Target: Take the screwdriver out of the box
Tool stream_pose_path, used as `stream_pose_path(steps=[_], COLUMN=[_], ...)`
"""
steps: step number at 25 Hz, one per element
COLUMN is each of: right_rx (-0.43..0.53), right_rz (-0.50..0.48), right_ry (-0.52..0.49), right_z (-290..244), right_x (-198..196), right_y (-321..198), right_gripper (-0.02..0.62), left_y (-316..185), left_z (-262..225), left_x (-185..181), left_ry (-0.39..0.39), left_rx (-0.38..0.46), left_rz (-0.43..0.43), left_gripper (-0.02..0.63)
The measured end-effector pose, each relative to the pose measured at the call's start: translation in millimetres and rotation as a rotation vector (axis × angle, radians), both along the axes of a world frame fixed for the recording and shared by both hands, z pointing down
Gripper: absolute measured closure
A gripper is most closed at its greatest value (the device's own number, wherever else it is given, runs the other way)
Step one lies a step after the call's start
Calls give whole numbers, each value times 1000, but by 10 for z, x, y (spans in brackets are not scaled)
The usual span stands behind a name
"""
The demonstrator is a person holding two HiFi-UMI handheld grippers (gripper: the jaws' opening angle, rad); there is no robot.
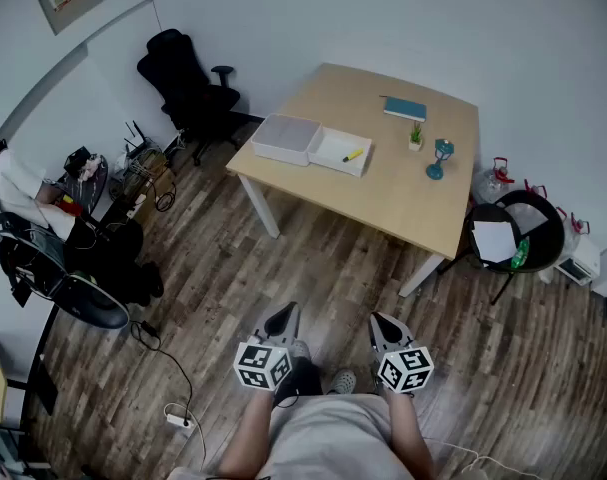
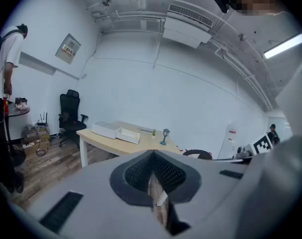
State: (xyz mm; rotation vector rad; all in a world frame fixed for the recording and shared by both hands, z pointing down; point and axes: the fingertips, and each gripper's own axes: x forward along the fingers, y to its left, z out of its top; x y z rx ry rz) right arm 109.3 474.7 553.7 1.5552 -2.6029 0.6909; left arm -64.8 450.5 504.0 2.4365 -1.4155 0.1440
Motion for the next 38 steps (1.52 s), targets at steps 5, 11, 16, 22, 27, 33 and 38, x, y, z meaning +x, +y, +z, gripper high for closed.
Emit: stream_pose_path(steps=[5,11,16,22,27,33,38], right_rx=[-1,13,22,-8,-24,-46,-88], right_rz=[16,18,27,2,-4,-2,5], right_ry=[3,-55,-59,-101,-109,-98,-109], right_z=[24,-53,-27,98,139,193,297], right_x=[45,105,156,55,-39,-18,56], right_y=[46,39,-1,-69,-235,-500,-883], right_gripper=[594,592,575,518,520,520,520], left_y=[72,101,123,108,-67,-428,-839], left_z=[27,20,0,122,149,200,210], left_x=[7,49,-39,-318,-409,-357,-298], left_ry=[-2,5,-13,-17,-16,-2,-8], left_rx=[-6,-8,-9,-43,-54,-66,-77], left_rz=[-2,3,-29,-95,-98,-88,-60], left_gripper=[601,600,595,574,508,508,505])
